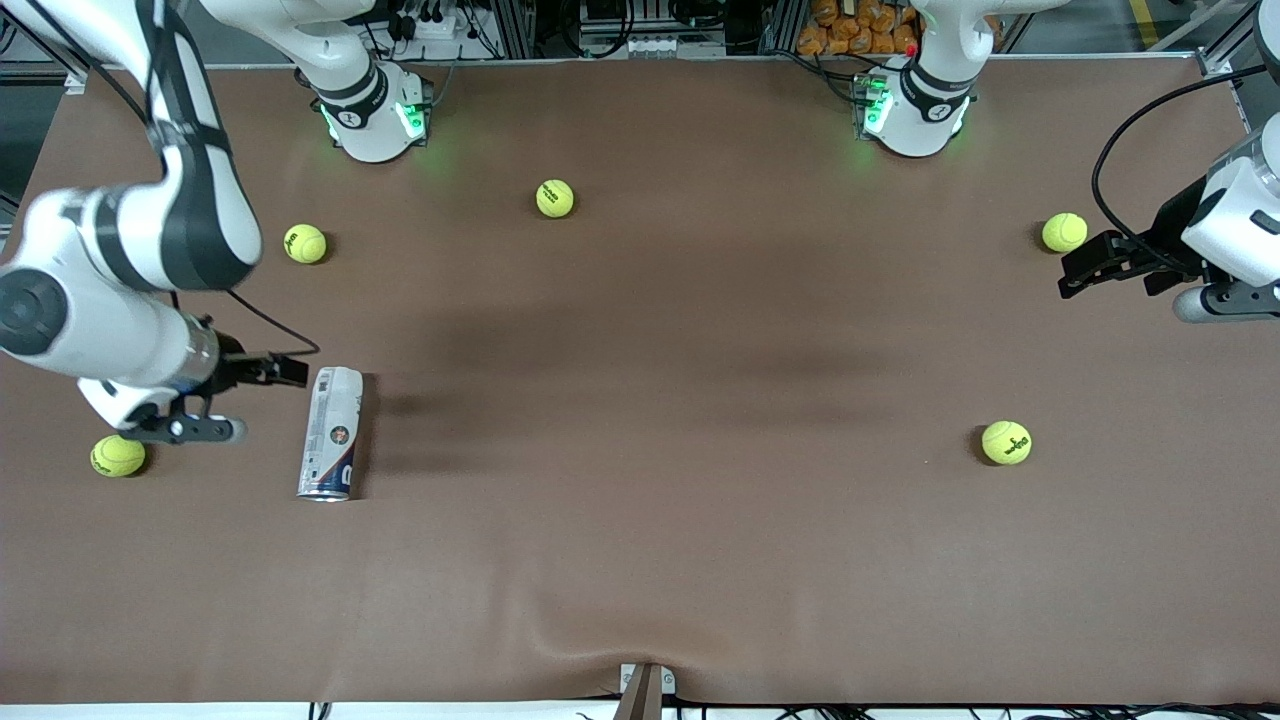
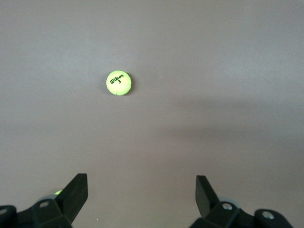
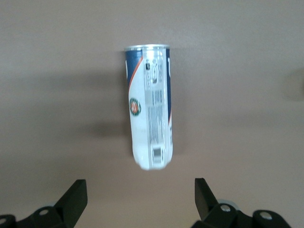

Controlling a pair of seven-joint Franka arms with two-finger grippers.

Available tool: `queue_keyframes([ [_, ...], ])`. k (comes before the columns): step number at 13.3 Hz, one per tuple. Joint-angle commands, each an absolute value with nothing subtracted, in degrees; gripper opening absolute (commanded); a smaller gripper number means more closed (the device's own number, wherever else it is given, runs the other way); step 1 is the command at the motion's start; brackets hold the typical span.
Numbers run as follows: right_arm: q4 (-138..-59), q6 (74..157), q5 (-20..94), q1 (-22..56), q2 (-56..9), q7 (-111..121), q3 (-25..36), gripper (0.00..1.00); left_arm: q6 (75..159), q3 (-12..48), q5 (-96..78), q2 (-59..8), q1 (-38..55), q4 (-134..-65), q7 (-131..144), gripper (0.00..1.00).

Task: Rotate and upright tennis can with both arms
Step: 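Grasp the white-and-blue tennis can around its middle with the right gripper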

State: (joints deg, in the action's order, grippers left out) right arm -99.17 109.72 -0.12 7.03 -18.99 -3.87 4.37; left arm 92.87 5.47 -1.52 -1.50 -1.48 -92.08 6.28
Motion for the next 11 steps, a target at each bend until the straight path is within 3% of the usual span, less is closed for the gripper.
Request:
queue_keyframes([
  [1,-100.88,115.98,-2.36,6.33,-23.02,-3.08,4.04,1.00,91.93,5.36,-2.29,-1.76,-1.41,-91.23,5.27,1.00],
  [7,-110.38,131.55,-4.83,5.28,-26.54,-3.08,4.04,1.00,92.02,5.36,-2.11,-1.93,-1.41,-91.23,5.27,1.00],
  [11,-110.92,135.43,-4.75,5.09,-28.47,-3.08,3.96,1.00,92.02,5.45,-2.11,-2.20,-1.58,-91.23,5.27,1.00],
])
